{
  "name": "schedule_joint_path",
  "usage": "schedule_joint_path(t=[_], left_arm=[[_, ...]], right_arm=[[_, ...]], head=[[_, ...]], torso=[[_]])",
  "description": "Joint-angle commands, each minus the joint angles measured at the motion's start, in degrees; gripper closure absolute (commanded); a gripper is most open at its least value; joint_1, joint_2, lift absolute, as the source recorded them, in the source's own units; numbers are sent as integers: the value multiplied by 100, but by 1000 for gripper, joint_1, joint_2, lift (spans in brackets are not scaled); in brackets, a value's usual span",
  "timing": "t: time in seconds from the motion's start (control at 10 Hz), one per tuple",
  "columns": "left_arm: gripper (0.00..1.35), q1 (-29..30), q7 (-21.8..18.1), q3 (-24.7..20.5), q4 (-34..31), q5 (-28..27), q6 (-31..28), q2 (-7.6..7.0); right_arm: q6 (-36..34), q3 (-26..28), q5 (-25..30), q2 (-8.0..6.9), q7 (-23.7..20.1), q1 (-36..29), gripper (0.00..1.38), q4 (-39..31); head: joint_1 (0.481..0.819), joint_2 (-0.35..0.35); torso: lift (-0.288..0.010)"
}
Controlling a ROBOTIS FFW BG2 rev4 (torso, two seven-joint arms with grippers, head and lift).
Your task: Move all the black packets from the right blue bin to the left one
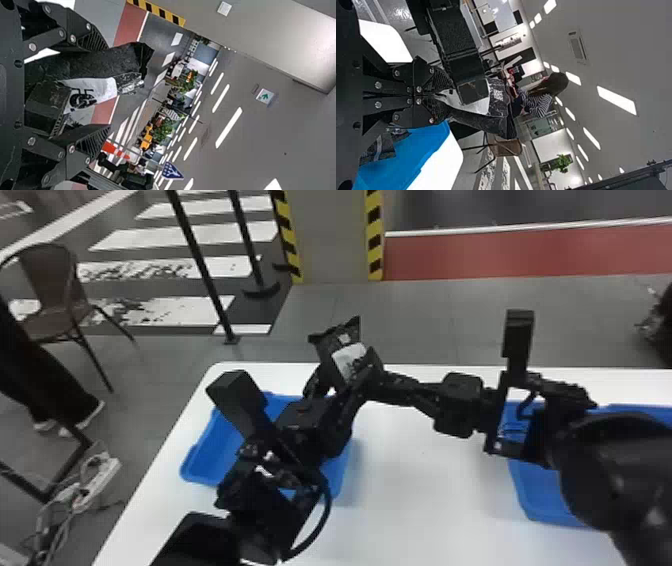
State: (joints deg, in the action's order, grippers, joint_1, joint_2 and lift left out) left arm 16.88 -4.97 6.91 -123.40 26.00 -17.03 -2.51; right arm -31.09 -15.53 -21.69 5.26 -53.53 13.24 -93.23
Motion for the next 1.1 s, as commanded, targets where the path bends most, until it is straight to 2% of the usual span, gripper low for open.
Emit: schedule_joint_path(t=[0.0,0.3,0.4,0.5,0.6,0.7,0.8,0.9,1.0], left_arm=[[1225,-29,-4,38,0,11,16,-13],[1227,-1,-4,30,0,-103,452,-13],[1227,27,5,-14,0,-121,635,-4],[1225,56,57,-76,0,-165,761,14],[1225,126,198,-164,85,-262,930,40],[1227,126,409,-304,450,-701,1338,66],[1225,126,558,-550,929,-1343,1577,128],[1225,126,673,-656,1463,-1686,1718,163],[1225,98,831,-753,1899,-2134,1872,181]], right_arm=[[115,6,-55,2,0,139,1157,134],[283,6,-55,-25,0,252,1139,260],[368,15,-151,-33,0,224,963,373],[382,156,-108,-25,-8,111,512,359],[241,525,68,-25,-44,-212,113,35],[58,1026,411,-25,-17,-634,55,-387],[-96,1386,552,-25,150,-944,145,-640],[-237,1685,710,28,387,-1239,194,-1034],[-293,1817,745,98,572,-1408,208,-1259]], head=[[689,193],[667,186],[658,190],[653,197],[652,203],[659,200],[665,197],[688,188],[695,178]], torso=[[-110],[-110],[-110],[-110],[-110],[-110],[-110],[-110],[-110]])
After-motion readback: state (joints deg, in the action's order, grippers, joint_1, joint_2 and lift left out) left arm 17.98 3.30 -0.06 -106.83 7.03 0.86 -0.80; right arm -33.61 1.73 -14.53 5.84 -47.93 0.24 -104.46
